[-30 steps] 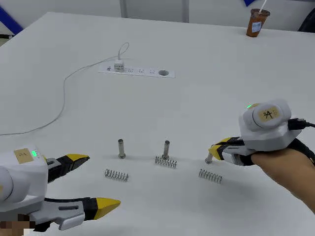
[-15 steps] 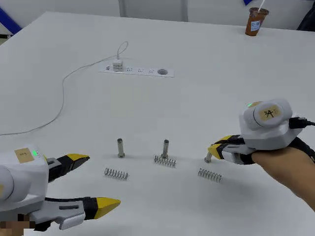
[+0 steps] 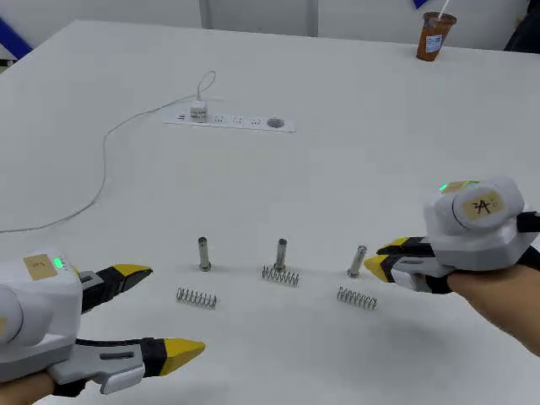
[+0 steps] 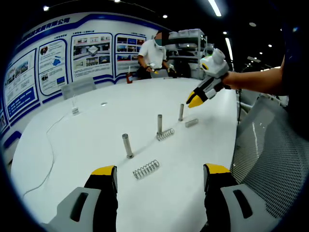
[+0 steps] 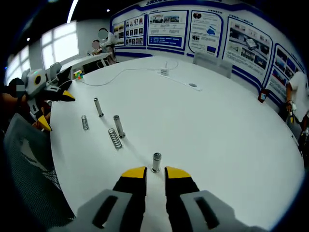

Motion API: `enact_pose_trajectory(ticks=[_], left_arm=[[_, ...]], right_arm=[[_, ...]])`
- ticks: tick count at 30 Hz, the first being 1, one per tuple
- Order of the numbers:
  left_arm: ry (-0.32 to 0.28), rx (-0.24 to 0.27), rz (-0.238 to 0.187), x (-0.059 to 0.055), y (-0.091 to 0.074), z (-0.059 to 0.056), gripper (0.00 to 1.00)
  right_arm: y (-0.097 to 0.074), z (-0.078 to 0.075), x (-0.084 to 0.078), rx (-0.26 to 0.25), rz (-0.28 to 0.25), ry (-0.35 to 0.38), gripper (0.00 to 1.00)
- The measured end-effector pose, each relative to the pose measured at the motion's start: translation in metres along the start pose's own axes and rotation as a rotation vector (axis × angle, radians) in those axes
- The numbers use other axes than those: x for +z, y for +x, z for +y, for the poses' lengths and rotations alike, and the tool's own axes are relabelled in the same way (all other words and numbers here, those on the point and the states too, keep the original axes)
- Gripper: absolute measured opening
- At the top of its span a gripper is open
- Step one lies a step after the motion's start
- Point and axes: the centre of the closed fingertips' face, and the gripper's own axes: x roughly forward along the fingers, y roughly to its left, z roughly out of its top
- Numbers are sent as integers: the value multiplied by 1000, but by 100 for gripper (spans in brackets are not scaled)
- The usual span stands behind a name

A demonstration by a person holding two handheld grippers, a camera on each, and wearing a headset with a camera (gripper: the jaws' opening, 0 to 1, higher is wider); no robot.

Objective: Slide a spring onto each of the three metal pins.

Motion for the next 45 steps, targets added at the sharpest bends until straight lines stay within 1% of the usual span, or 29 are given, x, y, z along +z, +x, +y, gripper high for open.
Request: enact_pose_trajectory(ticks=[4, 9, 13, 17, 21, 22, 26, 32, 35, 41, 45], left_arm=[[0, -2, 1, 0, 1, 0, 74], [0, -2, 3, -1, 1, -1, 74], [0, -1, 4, -1, 1, -1, 74], [-1, 0, 5, -2, 1, -1, 74], [-1, 1, 7, -2, 0, -1, 74], [-1, 1, 7, -2, 0, -1, 74], [-1, 2, 6, -1, -1, -1, 74], [-2, 3, 9, -2, -1, -2, 74], [-3, 4, 10, -3, -2, -2, 74], [-6, 7, 9, -3, -3, -2, 74], [-5, 8, 9, -3, -4, -3, 74]], right_arm=[[0, 2, -8, 16, 19, -6, 16], [2, 8, -13, 41, 34, -21, 16], [7, 21, -15, 82, 52, -45, 16], [13, 33, -17, 124, 82, -91, 16], [20, 38, -19, 144, 115, -134, 16], [21, 39, -19, 149, 121, -143, 16], [27, 40, -23, 175, 172, -194, 16], [32, 43, -30, 219, 251, -262, 15], [34, 43, -34, 232, 286, -298, 15], [38, 44, -37, 254, 336, -331, 15], [39, 44, -40, 265, 363, -335, 14]])
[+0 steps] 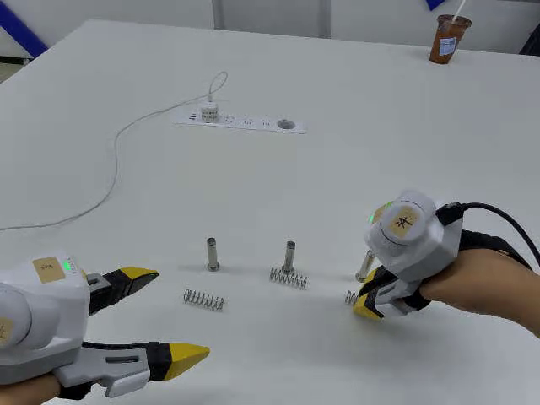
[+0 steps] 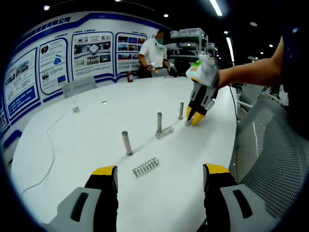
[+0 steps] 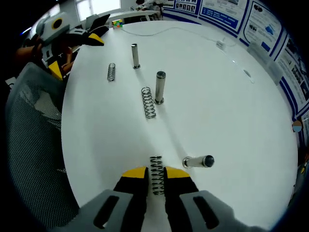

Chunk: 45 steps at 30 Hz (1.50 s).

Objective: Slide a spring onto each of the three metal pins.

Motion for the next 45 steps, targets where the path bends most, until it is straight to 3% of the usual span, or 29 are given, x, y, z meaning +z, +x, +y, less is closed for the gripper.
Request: enact_pose_trajectory(ticks=[8, 17, 24, 38, 45], left_arm=[[12, -7, -1, 2, -1, -4, 73], [47, -57, -19, 17, 1, -17, 69], [101, -125, -26, 33, 10, -34, 65], [194, -242, 1, 47, 37, -52, 52], [237, -303, 22, 51, 53, -66, 47]], right_arm=[[-1, 3, -3, 10, 1, 4, 12], [-14, 13, 3, 6, -23, -11, 12], [-26, 28, 20, 21, -42, -66, 12], [-35, 54, 49, 67, -61, -169, 12], [-41, 68, 65, 94, -76, -221, 12]])
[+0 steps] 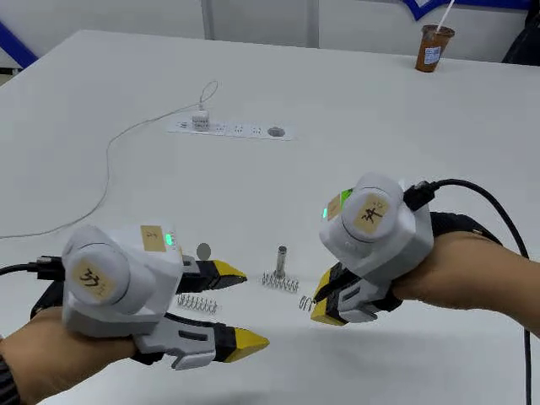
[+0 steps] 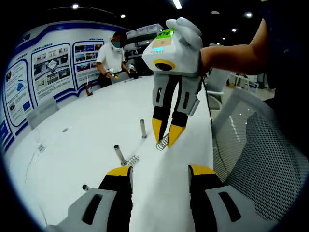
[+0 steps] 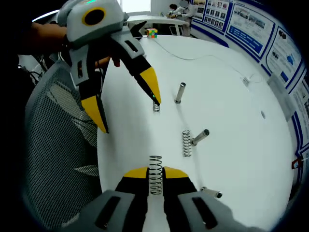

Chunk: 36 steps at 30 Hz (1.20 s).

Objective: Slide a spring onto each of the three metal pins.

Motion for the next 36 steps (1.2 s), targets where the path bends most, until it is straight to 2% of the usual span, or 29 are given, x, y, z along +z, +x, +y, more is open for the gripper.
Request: enact_pose_trajectory(ticks=[6, 14, 29, 36], left_arm=[[25, -26, -5, 8, 7, -6, 41], [54, -47, 3, 8, 10, -10, 31], [89, -75, 5, 9, 11, -19, 16], [98, -91, 7, 9, 11, -22, 13]], right_arm=[[-3, 11, 15, 14, -13, -45, 12], [-5, 20, 26, 29, -23, -99, 12], [-6, 31, 33, 54, -30, -175, 12], [-6, 34, 32, 65, -27, -206, 12]])
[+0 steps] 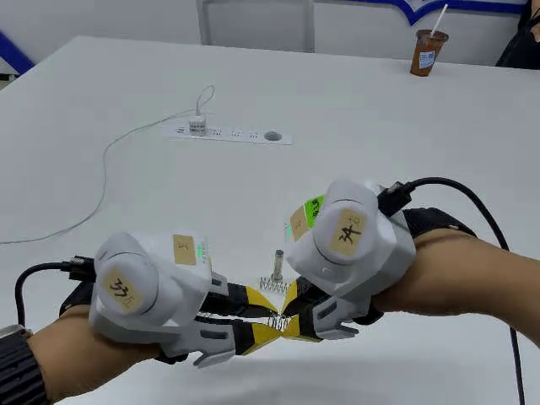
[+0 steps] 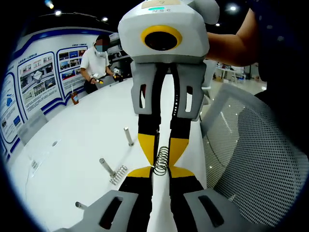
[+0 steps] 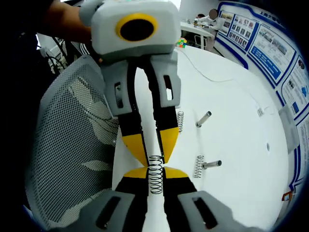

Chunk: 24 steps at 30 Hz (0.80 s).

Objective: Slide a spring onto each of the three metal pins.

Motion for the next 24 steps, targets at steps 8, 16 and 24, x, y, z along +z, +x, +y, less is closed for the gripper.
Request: enact_pose_trajectory(ticks=[8, 16, 24], left_arm=[[15, -11, -7, 1, -1, -2, 11], [-9, -20, -20, 3, -3, -2, 10], [-23, -20, -40, 8, -7, -1, 10]], right_arm=[[0, 2, 0, 7, -3, -9, 12], [-2, 2, 1, 13, -31, 3, 12], [0, 1, -7, 17, -26, 20, 13]])
